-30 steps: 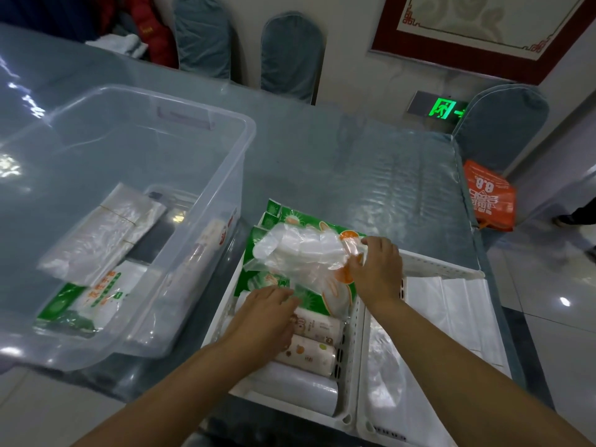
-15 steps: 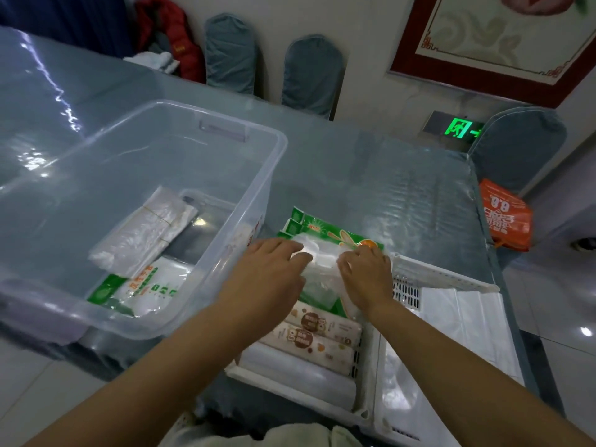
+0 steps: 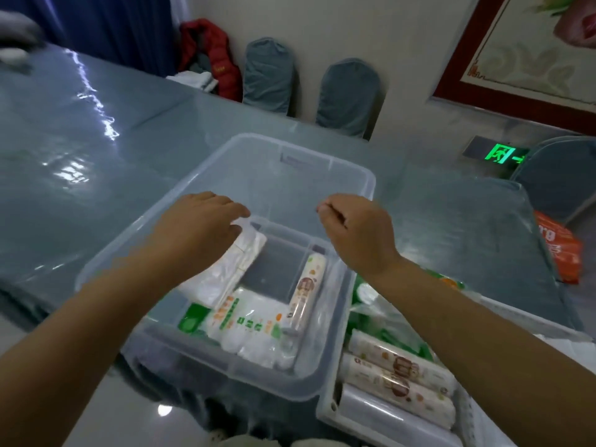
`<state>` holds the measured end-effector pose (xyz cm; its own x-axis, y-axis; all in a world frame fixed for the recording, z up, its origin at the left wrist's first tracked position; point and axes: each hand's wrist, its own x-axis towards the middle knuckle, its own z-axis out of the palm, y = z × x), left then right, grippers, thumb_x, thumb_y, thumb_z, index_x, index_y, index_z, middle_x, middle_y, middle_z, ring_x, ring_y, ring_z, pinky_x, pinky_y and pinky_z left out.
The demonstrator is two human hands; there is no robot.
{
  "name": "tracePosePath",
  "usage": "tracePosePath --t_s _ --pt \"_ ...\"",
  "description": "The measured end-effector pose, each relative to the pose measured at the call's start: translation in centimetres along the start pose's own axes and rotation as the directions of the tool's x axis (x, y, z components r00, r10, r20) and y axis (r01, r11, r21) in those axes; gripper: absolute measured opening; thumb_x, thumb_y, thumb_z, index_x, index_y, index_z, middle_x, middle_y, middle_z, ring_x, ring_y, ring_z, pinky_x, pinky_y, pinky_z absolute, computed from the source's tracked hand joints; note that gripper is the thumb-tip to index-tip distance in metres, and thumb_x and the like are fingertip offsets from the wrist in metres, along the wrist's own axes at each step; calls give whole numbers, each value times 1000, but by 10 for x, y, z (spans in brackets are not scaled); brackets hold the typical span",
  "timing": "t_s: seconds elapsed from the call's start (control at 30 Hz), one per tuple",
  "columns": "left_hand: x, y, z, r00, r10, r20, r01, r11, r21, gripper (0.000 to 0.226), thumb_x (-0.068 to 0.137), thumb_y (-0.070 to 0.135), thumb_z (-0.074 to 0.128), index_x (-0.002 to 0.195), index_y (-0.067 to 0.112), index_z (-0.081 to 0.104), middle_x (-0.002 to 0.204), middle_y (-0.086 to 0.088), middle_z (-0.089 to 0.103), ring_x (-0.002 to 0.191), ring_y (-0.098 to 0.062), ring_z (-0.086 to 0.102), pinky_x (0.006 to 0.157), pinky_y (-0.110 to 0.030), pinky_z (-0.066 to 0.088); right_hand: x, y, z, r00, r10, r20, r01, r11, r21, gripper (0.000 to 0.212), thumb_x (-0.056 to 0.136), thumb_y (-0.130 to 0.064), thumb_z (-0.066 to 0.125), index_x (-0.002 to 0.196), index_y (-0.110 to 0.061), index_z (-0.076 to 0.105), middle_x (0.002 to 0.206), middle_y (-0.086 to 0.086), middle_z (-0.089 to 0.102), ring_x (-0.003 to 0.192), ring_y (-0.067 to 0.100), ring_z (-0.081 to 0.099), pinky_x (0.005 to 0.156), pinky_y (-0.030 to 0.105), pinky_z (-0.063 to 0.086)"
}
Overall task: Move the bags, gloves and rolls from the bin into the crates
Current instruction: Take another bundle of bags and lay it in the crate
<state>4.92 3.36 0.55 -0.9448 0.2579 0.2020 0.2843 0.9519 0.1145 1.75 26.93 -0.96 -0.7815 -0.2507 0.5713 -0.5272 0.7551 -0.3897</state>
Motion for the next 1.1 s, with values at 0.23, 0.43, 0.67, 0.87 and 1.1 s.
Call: tracePosePath --t_s 0.23,0.43,0.67,0.87,1.1 --pt "4 -106 9 993 99 69 -103 993 62 34 85 29 60 119 26 60 122 -4 63 121 -23 49 102 -35 29 46 -39 110 487 131 864 32 985 -167 22 91 -30 52 102 -16 65 103 1 63 85 14 50 66 25 33" --pt "4 -140 27 979 197 47 -186 966 -177 29 86 24 58 115 23 62 118 3 65 134 -16 34 106 -38 26 47 -32 186 314 281 907 60 947 -315 23 88 -26 56 104 -11 65 105 6 65 90 24 60 79 35 48" --pt "9 -152 41 970 226 86 -157 861 -484 30 91 22 48 119 26 58 121 11 59 135 -4 17 105 -24 21 27 -7 210 326 515 793 -8 840 -542 18 87 -27 59 92 -11 66 85 3 61 82 23 60 71 34 50" --pt "9 -154 44 976 212 56 -151 837 -525 31 92 15 45 116 25 60 118 12 60 134 0 15 104 -17 17 13 -42 257 265 726 635 -885 444 -139 5 85 -16 61 85 -12 63 88 9 65 81 24 61 70 35 51" --pt "10 -155 47 976 214 48 -158 839 -521 31 91 15 45 114 27 60 120 15 59 132 3 14 101 -15 19 17 -55 281 -72 777 626 -979 -175 104 46 72 -17 78 111 -3 59 101 20 68 84 36 65 69 44 55"
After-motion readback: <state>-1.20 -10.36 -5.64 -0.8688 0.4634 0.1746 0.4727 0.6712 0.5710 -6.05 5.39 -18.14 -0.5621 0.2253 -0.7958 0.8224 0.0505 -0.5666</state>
